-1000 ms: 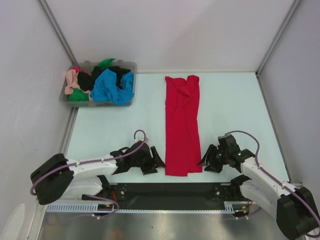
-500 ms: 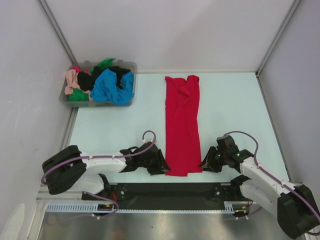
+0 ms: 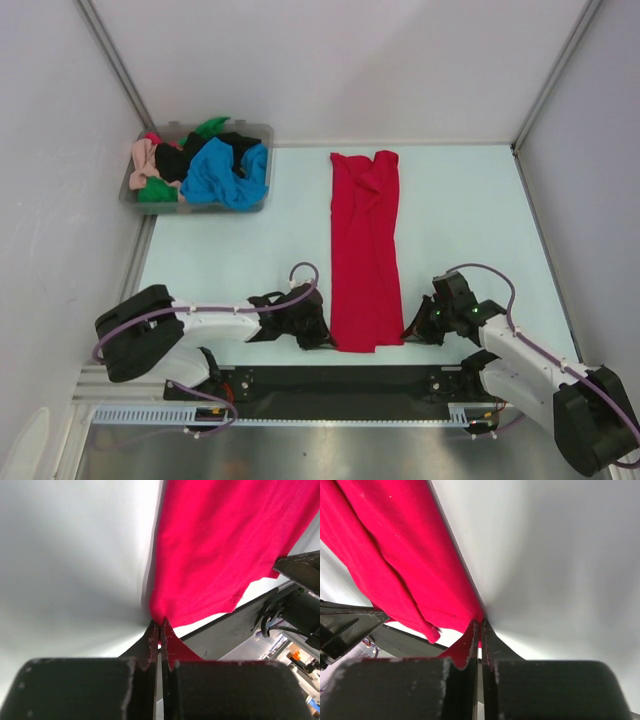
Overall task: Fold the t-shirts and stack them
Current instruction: Fold the tshirt
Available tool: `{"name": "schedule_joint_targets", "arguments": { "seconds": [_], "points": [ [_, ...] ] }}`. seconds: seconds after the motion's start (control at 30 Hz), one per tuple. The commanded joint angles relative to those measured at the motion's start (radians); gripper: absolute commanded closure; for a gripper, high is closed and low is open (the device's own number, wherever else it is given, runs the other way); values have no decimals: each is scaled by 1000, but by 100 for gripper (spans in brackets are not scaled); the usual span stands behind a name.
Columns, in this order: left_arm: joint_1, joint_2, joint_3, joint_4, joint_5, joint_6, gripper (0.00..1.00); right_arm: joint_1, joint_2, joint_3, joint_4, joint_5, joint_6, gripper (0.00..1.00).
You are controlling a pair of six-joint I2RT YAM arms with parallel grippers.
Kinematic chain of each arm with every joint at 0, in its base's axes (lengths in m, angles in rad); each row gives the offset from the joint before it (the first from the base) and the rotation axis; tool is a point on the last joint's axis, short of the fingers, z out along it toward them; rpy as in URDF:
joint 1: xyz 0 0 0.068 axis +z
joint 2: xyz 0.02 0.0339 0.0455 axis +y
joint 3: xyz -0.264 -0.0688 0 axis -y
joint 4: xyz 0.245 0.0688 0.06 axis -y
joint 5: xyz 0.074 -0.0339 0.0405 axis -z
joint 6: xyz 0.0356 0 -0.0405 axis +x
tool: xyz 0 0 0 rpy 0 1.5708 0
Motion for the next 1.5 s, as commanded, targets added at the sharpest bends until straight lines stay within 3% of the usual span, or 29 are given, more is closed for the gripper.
{"name": "schedule_joint_targets", "arguments": {
  "seconds": [0.0,0.2,0.37,0.57,0.7,0.9,1.47],
  "points": [
    [-6,7,24,-51,-26,33,100,7,9,-9,-23,18,-18,100],
    [8,-74,114,-172,-77,115,100,7,12,92,-46,8,-50,100],
    [93,-114,194,-201,-68,237,100,-5,64,270,-34,39,-99,100],
    [245,-91,342,-226,-39,400,100,-147,245,425,43,-57,-188,100],
    [328,-7,527,-254,-13,550,100,-192,378,595,78,-65,-252,100],
    [396,227,746,-295,7,707,100,-223,628,716,201,-130,-280,100],
    [514,536,971,-264,58,750,100,-252,984,1016,218,-110,-300,100]
  ]
}}
